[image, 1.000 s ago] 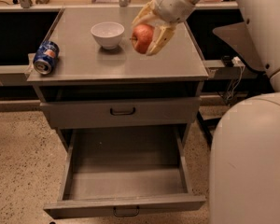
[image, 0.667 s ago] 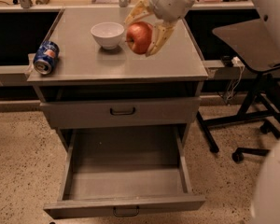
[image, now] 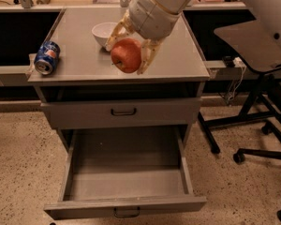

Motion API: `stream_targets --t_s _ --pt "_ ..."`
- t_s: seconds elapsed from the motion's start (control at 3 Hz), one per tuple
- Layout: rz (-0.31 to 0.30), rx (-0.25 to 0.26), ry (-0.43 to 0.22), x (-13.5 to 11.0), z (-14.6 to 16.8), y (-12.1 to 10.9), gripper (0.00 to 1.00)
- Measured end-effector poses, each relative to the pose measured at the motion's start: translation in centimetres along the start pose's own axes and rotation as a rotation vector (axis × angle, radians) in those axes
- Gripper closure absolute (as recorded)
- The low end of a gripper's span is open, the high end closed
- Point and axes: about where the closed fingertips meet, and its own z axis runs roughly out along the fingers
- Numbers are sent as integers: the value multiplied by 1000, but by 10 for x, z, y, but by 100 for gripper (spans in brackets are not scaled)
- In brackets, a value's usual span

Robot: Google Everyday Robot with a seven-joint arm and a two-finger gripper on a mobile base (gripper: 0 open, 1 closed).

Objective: Place apple into middle drawer

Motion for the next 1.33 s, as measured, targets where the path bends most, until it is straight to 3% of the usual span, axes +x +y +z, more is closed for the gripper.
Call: stream_targets --t_s 0.33,0.67,1.0,1.33 --pt "-108 -168 -11 -17 27 5 100" --pt "-325 -585 -17 -19 97 83 100" --pt "-410 -910 38 12 136 174 100" --pt "-426 -914 71 16 133 178 100"
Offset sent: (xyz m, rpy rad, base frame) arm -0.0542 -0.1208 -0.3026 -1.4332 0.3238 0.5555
